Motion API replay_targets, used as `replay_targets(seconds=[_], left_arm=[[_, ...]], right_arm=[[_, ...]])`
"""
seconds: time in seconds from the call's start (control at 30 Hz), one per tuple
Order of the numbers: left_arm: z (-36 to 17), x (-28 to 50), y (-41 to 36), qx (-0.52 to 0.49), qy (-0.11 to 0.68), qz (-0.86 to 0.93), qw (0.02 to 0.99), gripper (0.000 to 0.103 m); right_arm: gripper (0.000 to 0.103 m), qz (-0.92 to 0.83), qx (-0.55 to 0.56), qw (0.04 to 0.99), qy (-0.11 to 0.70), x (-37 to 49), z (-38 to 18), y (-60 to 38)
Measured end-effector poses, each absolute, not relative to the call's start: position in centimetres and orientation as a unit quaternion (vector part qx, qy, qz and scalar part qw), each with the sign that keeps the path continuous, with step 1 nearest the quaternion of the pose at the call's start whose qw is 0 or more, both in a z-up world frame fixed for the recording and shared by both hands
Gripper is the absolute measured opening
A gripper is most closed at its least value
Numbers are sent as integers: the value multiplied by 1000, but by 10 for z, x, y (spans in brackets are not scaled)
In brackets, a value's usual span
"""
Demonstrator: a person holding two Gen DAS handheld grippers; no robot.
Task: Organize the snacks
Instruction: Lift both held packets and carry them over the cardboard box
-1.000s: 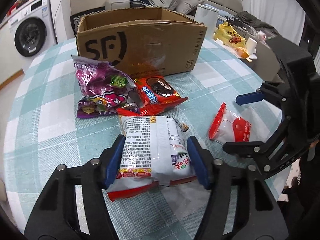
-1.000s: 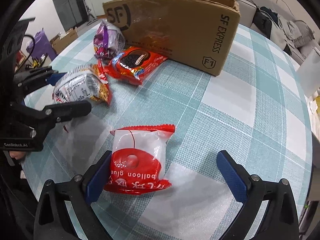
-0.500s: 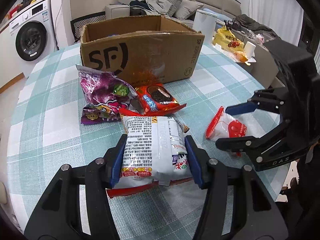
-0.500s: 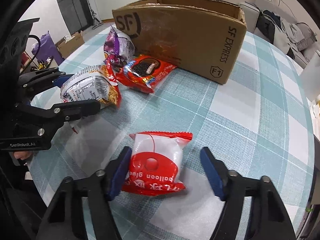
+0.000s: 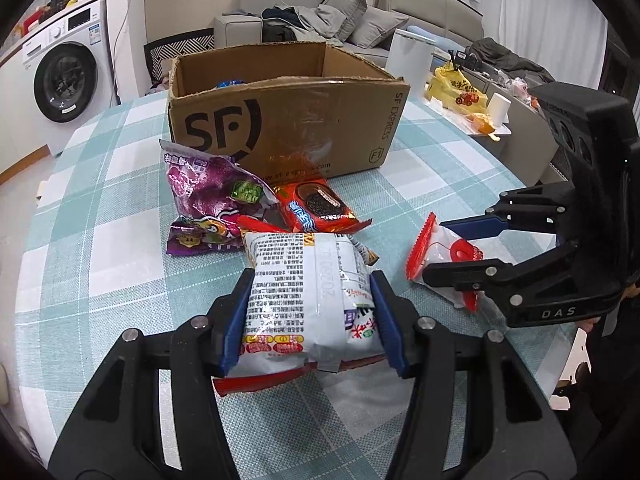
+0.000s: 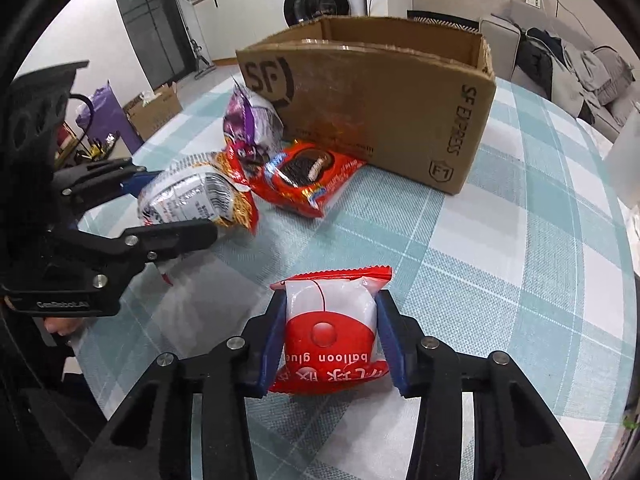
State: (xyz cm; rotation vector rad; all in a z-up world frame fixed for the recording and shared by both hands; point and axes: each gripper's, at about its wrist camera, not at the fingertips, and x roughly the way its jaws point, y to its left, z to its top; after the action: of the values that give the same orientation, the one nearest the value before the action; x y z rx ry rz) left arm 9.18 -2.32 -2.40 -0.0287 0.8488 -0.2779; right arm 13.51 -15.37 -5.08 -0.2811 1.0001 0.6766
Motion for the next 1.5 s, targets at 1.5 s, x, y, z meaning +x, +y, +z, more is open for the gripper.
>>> replay_targets(seconds=[1.5], left_arm=[[68,108,11,-50,291,-74,952,53]], right_arm=[[44,284,-6,910,303,157,58,-164]])
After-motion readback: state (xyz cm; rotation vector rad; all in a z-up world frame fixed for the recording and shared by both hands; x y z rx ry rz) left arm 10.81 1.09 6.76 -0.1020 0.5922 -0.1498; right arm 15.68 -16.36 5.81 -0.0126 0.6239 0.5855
